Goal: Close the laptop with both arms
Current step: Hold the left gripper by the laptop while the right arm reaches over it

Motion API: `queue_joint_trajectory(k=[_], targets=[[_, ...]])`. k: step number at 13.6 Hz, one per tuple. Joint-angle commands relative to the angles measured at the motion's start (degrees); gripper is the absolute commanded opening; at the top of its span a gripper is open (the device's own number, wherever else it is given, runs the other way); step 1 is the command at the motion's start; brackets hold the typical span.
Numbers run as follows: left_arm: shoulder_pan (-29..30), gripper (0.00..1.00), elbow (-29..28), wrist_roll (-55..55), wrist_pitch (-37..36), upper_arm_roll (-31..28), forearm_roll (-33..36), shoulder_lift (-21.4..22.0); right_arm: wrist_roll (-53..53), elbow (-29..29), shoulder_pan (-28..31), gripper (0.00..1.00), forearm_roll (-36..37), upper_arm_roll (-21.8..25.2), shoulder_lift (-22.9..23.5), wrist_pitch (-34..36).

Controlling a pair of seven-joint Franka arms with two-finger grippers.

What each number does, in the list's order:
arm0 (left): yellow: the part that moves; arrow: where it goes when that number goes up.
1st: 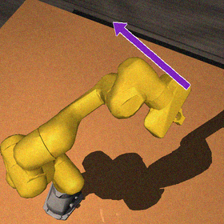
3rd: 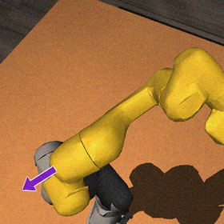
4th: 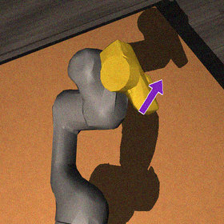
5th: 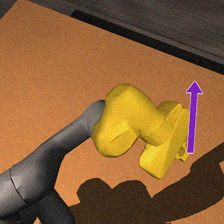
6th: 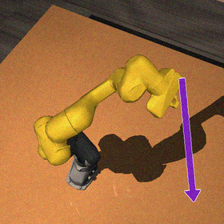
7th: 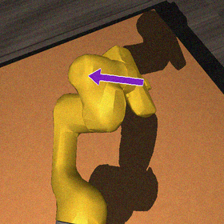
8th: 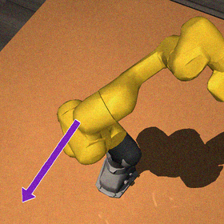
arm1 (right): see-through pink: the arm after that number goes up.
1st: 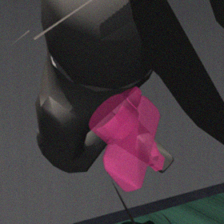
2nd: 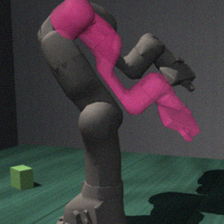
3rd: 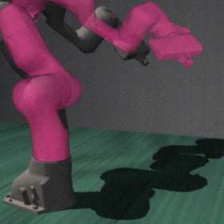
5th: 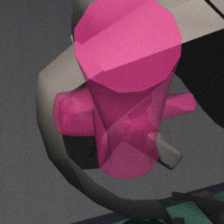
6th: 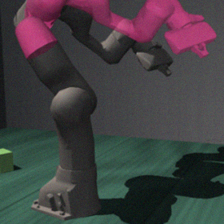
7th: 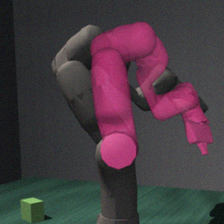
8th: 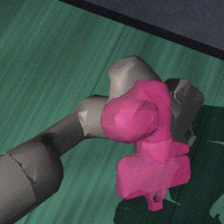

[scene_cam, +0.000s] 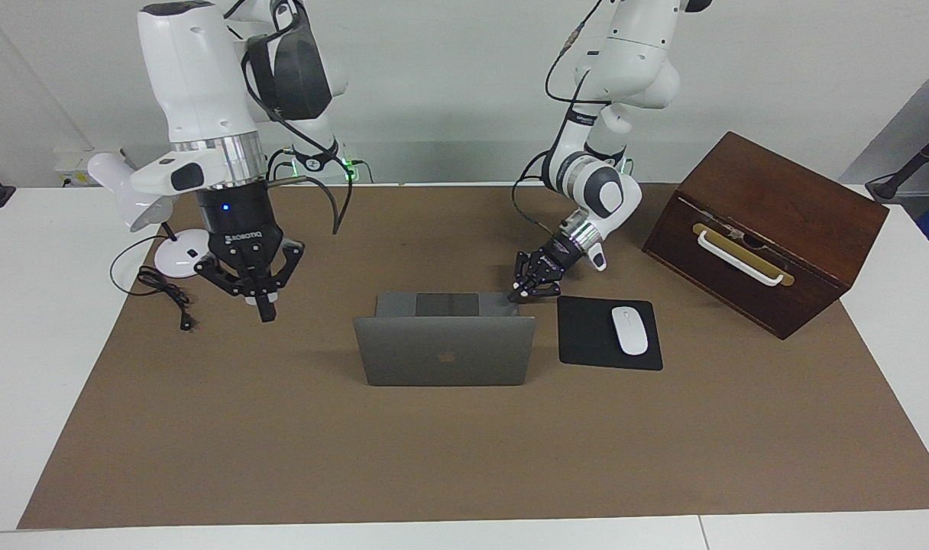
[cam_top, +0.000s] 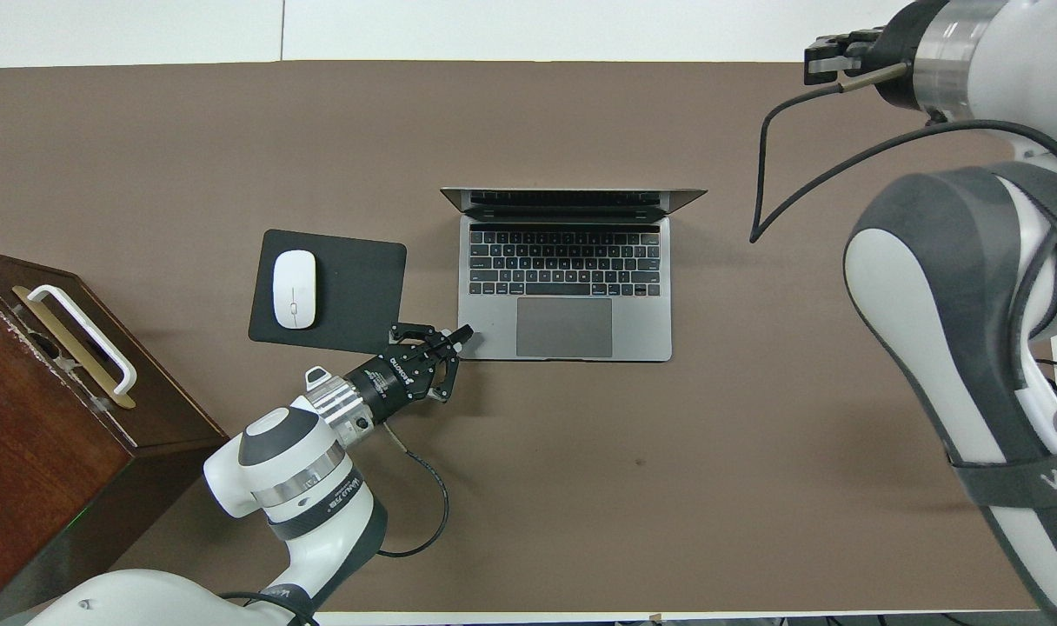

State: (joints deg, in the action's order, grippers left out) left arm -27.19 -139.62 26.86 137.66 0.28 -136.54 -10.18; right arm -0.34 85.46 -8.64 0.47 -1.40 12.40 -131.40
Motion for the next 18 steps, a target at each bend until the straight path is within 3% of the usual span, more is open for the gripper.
queue_joint_trajectory(k=[1, 4, 9, 18], targets=[[-0.67, 0.00, 1.36, -1.29, -0.91, -0.80, -1.97, -1.77, 0.86, -7.39, -1.37, 0.00, -0.73, 0.17, 5.25, 0.00], [-0.76, 0.00, 1.89, -1.38, -0.38, -0.81, -3.73, -2.03, 2.71, -10.91, -2.52, 0.00, -0.64, 0.08, 8.85, -2.63], [-0.84, 0.00, 2.42, -3.13, -0.03, -0.81, -3.82, -4.05, 10.44, -22.34, -5.07, 0.00, -0.38, 0.08, 17.74, -2.81], [-2.07, 0.00, 2.86, -5.06, 1.55, -0.89, -3.82, -4.76, 23.78, -24.90, -8.31, 0.00, -0.64, -3.08, 23.54, -11.16]])
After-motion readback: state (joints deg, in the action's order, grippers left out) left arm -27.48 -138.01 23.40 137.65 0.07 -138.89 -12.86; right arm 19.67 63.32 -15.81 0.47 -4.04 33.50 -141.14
